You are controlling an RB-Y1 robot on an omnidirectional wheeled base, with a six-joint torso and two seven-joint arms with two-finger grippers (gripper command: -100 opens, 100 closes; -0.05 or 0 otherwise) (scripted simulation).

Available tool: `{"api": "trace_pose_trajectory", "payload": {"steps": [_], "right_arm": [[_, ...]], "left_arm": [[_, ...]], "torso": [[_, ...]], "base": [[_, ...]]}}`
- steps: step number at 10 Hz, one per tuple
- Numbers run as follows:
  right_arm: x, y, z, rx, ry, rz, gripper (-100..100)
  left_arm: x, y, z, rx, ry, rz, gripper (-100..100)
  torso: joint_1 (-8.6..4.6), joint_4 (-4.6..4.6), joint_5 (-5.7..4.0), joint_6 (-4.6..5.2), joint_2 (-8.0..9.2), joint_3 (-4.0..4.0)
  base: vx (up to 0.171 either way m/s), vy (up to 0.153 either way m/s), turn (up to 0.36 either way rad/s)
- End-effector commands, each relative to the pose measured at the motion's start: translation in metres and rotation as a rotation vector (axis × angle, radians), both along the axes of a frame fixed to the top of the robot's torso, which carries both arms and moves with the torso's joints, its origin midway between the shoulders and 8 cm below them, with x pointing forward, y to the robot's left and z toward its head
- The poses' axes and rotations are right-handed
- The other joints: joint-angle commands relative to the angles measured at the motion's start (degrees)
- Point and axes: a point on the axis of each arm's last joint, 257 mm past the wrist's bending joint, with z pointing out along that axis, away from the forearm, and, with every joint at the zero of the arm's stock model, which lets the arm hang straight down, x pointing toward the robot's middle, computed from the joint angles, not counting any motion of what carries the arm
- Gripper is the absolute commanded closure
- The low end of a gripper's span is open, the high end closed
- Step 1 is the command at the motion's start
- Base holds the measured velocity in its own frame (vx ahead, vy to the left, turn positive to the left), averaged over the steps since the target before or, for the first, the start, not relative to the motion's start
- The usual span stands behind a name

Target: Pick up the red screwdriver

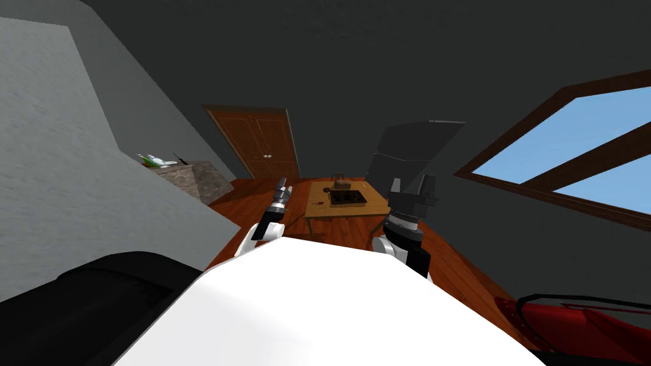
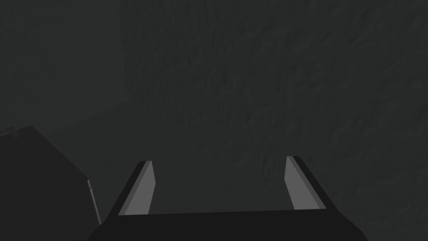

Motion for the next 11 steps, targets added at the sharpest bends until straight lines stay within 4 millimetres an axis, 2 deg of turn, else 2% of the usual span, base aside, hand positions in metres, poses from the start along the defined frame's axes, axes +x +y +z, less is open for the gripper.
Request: {"api": "trace_pose_trajectory", "payload": {"steps": [1,2,3,4,5,6,8,9,10,11], "right_arm": [[0.0,0.0,0.0,0.0,0.0,0.0,0],[0.0,0.0,0.0,0.0,0.0,0.0,0],[0.0,0.0,0.0,0.0,0.0,0.0,0],[0.0,0.0,0.0,0.0,0.0,0.0,0],[0.0,0.0,0.0,0.0,0.0,0.0,0],[0.0,0.0,0.0,0.0,0.0,0.0,0],[0.0,0.0,0.0,0.0,0.0,0.0,0],[0.0,0.0,0.0,0.0,0.0,0.0,0],[0.0,0.0,0.0,0.0,0.0,0.0,0],[0.0,0.0,0.0,0.0,0.0,0.0,0]], "left_arm": [[0.01,0.026,-0.02,-0.01,0.065,0.031,-100],[0.01,0.03,-0.022,-0.009,0.075,0.04,-100],[0.016,0.049,-0.035,-0.019,0.12,0.07,-100],[0.016,0.049,-0.036,-0.02,0.123,0.071,-100],[0.02,0.069,-0.049,-0.035,0.167,0.104,-100],[0.02,0.069,-0.05,-0.036,0.173,0.105,-100],[0.025,0.11,-0.074,-0.076,0.25,0.175,-100],[0.025,0.113,-0.08,-0.081,0.274,0.184,-100],[0.025,0.134,-0.092,-0.105,0.308,0.223,-100],[0.025,0.136,-0.097,-0.11,0.326,0.227,-100]], "torso": [[0.0,0.0,0.0,0.0,0.0,0.0],[-0.04,0.0,-0.01,0.01,-0.01,0.0],[0.0,0.0,0.0,-0.05,-0.02,-0.01],[-0.01,-0.01,0.0,0.0,-0.05,-0.03],[0.03,-0.01,0.0,-0.06,-0.03,-0.02],[0.02,0.0,0.0,0.0,-0.02,-0.01],[0.01,0.0,0.0,0.0,-0.02,-0.01],[-0.02,-0.01,-0.01,-0.01,-0.04,-0.02],[0.01,-0.01,0.0,-0.07,-0.04,-0.02],[-0.01,-0.01,-0.01,-0.02,-0.02,-0.01]], "base": [[-0.012,-0.049,-0.378],[-0.003,-0.034,-0.12],[0.003,-0.041,-0.26],[0.002,-0.024,-0.123],[-0.004,-0.031,-0.282],[-0.005,-0.023,-0.147],[0.002,-0.04,-0.358],[0.007,-0.032,-0.152],[-0.001,-0.04,-0.295],[0.002,-0.024,-0.14]]}}
